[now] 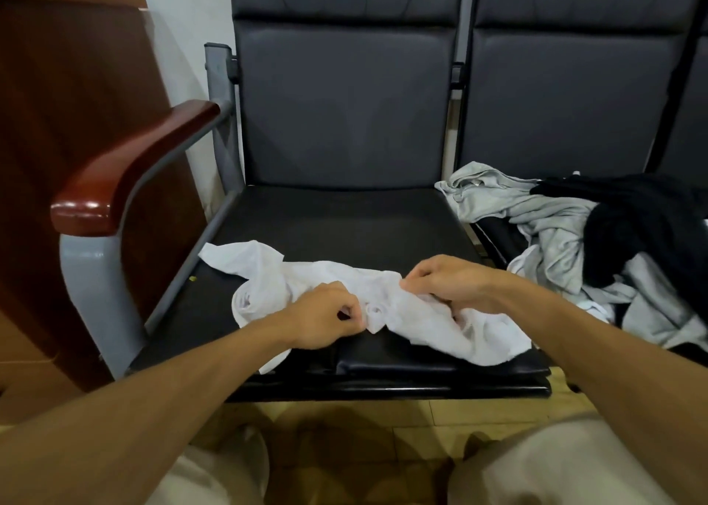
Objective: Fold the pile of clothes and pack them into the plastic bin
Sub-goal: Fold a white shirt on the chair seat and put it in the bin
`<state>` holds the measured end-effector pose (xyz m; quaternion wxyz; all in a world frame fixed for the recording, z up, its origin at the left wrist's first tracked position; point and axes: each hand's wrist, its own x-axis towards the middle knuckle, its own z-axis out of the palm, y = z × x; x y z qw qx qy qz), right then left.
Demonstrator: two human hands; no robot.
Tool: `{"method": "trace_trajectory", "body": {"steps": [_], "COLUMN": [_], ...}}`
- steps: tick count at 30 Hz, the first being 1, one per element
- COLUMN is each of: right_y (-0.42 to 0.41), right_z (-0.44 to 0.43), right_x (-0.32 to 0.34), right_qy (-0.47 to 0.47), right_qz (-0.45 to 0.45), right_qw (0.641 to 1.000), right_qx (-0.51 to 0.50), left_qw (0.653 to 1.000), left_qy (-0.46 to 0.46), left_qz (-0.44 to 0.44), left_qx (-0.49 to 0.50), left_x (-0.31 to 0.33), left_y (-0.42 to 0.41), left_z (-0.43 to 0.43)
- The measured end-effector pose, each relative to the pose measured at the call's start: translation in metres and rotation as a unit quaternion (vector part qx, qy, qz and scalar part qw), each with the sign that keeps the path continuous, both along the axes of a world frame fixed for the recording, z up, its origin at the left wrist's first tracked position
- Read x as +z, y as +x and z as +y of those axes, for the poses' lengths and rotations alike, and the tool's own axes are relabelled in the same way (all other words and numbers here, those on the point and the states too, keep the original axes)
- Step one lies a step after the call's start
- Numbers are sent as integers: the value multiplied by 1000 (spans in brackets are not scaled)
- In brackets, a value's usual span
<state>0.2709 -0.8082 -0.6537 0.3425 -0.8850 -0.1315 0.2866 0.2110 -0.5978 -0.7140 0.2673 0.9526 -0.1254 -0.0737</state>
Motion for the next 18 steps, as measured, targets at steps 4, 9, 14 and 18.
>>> {"method": "trace_trajectory", "body": {"steps": [4, 9, 14, 18], "right_y": [-1, 0, 4, 5], "right_z": [-1, -3, -21, -29], "right_x": [-3, -5, 2, 2], "right_qy": [41, -1, -48, -114], "right_qz": [45, -25, -117, -128], "right_qw": [998, 998, 986, 969], "right_qx": [4, 57, 110, 179], "left_qw": [992, 994, 928, 864], "left_qy": [-79, 32, -331, -445], "left_qz": [57, -73, -38, 20], "left_qx": [80, 68, 170, 233], "left_x": [-5, 0, 38, 49], "left_y": [-2, 0, 6, -2], "left_z": [-7, -26, -17, 8]}}
